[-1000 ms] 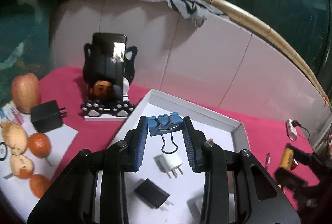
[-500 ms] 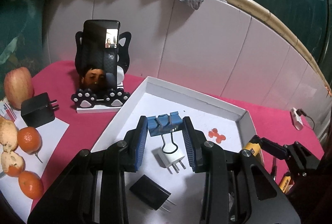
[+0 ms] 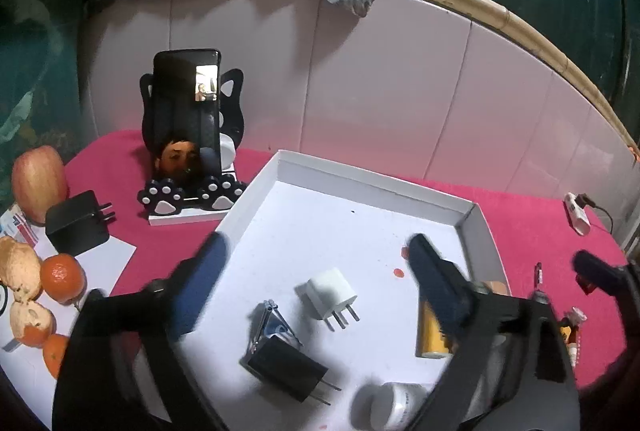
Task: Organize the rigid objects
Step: 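Release the binder clip and yellow lighter into the tray, opening both tools, then move both tools back toward the remaining items on the table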
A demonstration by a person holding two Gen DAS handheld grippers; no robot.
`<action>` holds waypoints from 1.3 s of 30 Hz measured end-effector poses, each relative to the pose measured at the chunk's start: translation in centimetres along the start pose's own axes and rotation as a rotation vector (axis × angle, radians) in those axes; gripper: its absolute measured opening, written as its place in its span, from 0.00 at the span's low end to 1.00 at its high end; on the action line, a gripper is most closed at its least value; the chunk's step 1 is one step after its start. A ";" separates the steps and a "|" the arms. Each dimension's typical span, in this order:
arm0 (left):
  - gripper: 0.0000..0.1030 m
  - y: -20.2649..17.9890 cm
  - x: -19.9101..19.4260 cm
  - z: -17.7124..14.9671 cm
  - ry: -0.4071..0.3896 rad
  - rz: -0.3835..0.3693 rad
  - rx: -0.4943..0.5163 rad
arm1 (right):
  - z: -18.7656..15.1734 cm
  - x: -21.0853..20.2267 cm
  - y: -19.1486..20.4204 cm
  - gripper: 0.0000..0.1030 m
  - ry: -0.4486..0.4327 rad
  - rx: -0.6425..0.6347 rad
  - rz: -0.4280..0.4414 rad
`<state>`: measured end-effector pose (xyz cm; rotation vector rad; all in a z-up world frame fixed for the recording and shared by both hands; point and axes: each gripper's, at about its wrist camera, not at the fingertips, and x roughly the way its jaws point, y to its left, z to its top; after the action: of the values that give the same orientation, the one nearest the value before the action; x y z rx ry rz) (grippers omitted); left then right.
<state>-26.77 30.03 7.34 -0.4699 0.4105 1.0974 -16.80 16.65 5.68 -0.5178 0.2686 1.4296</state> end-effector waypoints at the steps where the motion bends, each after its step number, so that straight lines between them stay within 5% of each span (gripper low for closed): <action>1: 1.00 0.1 -0.2 0.0 -0.010 -0.002 -0.007 | -0.1 -0.5 -0.5 1.00 -0.008 0.012 -0.008; 10: 1.00 0.2 -0.8 0.1 -0.048 -0.008 -0.017 | -3.7 -5.4 -9.8 1.00 -0.001 0.206 -0.197; 17: 1.00 -1.8 -3.0 0.5 -0.115 -0.007 0.069 | -10.4 -8.5 -18.5 1.00 0.163 0.349 -0.456; 21: 1.00 -5.1 -4.6 0.5 -0.113 -0.132 0.146 | -14.6 -9.1 -22.2 1.00 0.295 0.438 -0.529; 24: 1.00 -8.8 -5.2 -0.1 -0.074 -0.234 0.238 | -16.2 -9.2 -24.3 1.00 0.340 0.541 -0.494; 28: 1.00 -14.7 -4.4 -2.0 0.085 -0.393 0.349 | -16.8 -8.0 -24.7 1.00 0.415 0.538 -0.455; 32: 1.00 -19.8 -2.2 -4.9 0.221 -0.373 0.511 | -17.1 -8.2 -25.0 1.00 0.413 0.535 -0.437; 39: 1.00 -23.9 -0.1 -7.2 0.292 -0.297 0.714 | -17.1 -8.2 -24.5 1.00 0.413 0.531 -0.439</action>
<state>-5.61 16.95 5.20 -0.0453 0.9151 0.5361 8.33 -0.27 -0.81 -0.3942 0.7896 0.7694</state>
